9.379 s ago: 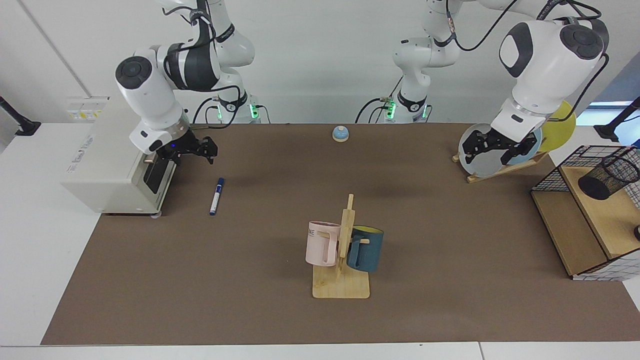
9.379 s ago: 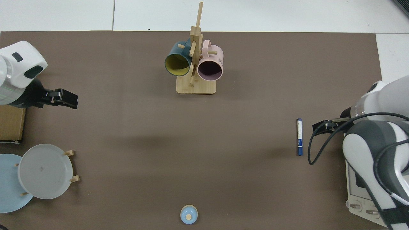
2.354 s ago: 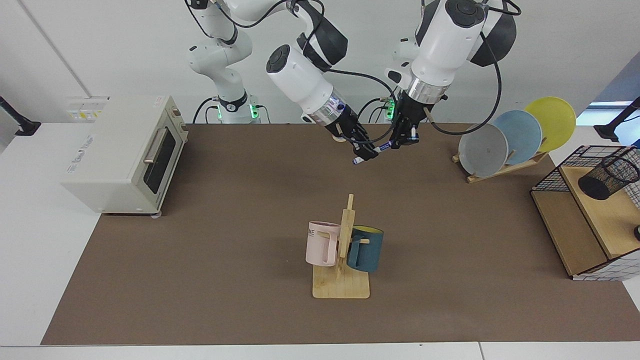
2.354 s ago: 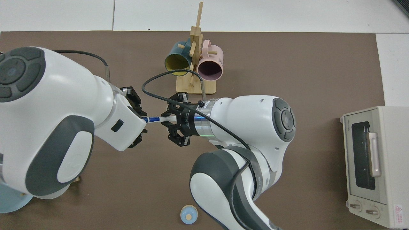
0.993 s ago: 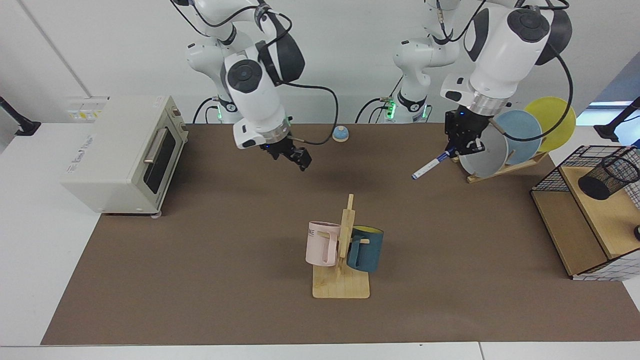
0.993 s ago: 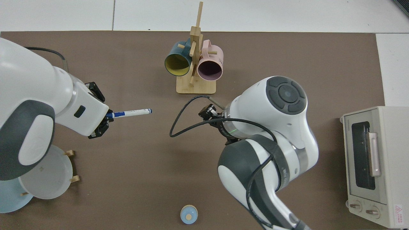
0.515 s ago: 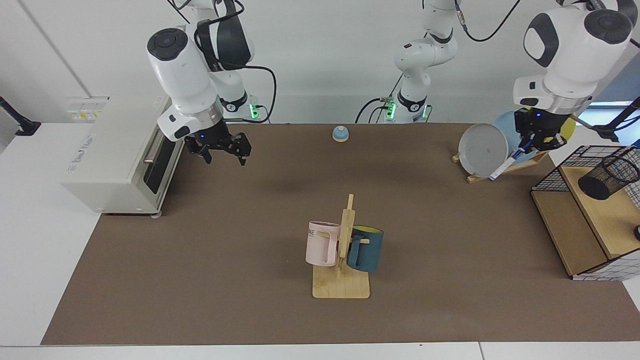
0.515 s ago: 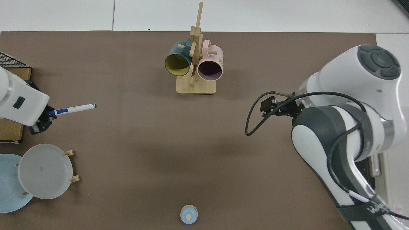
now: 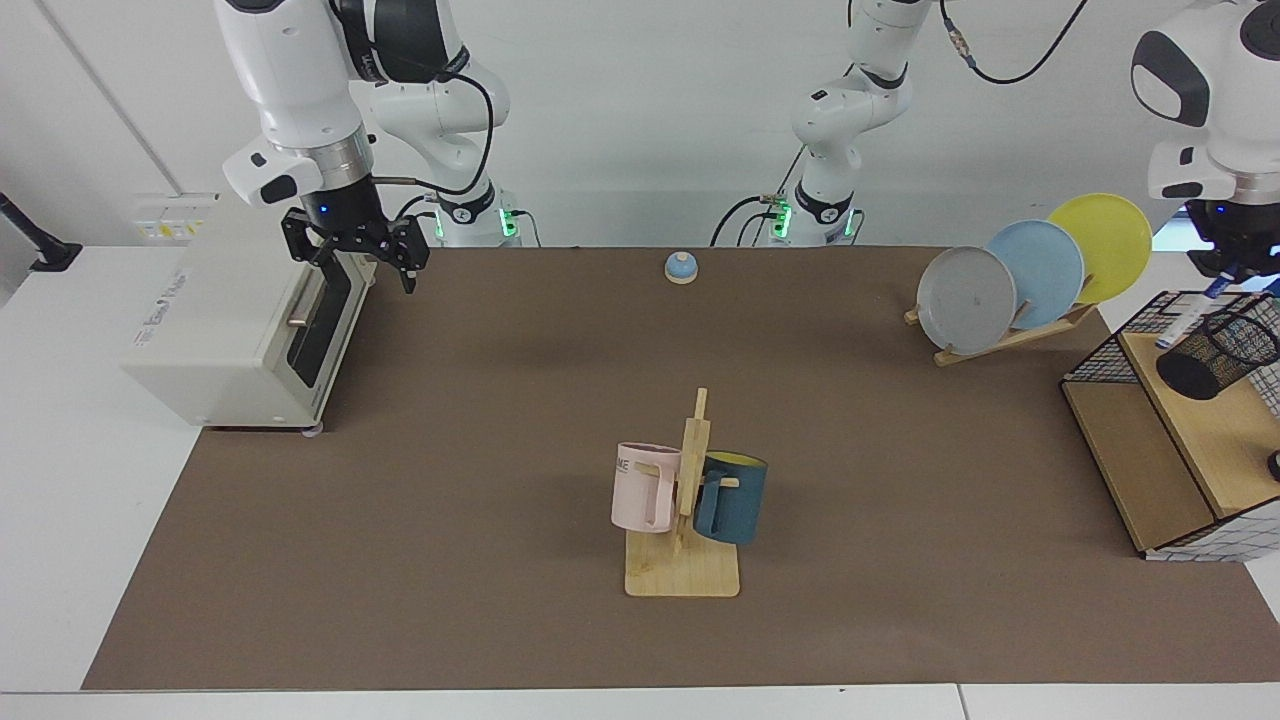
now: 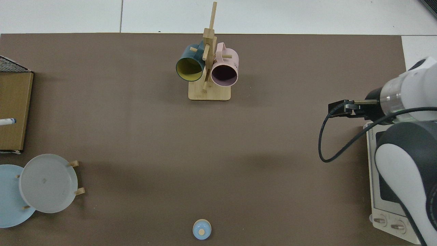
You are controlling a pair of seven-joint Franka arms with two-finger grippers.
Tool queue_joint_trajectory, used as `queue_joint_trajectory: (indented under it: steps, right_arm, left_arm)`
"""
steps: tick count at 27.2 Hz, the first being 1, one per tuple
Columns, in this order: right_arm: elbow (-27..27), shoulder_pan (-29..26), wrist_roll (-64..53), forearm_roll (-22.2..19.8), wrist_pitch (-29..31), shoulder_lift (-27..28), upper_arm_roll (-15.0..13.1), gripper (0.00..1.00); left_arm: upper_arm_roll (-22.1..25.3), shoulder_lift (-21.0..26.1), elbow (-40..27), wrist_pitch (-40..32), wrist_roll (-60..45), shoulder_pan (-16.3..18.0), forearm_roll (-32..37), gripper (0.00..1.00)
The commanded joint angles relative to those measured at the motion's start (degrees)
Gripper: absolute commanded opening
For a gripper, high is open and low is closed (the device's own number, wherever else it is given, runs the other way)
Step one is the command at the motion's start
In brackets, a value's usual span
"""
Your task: Put markers into pen holder
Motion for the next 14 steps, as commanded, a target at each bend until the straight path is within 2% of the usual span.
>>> queue_joint_trajectory:
  steps: [1,7,10,14]
  right_arm:
    - [0.68,-1.0,-6.2,-2.16,-4.18,-3.39,0.63,1.0]
    - [4.98,-3.81,-13.77,-1.99,-9.46,-2.69,-0.52,1.0]
    - [5.34,-3.72,-14.04,-1.29,-9.47,-2.43,-0.34,1.0]
    - [5.34,-3.55,-13.95,0.03,-9.46,-1.55,-0.25,1.0]
  left_arm:
    - [-0.87,5.1,6.69,7.62,6.41,3.44,4.92,0.0]
    - [-0.61,6.87,8.63,14.14,12.56,4.5,8.25,0.0]
    - [-0.7,6.61,8.28,14.23,16.17,5.21,11.33,0.0]
    - [-0.52,5.91,6.27,13.09,20.12,5.65,12.13,0.0]
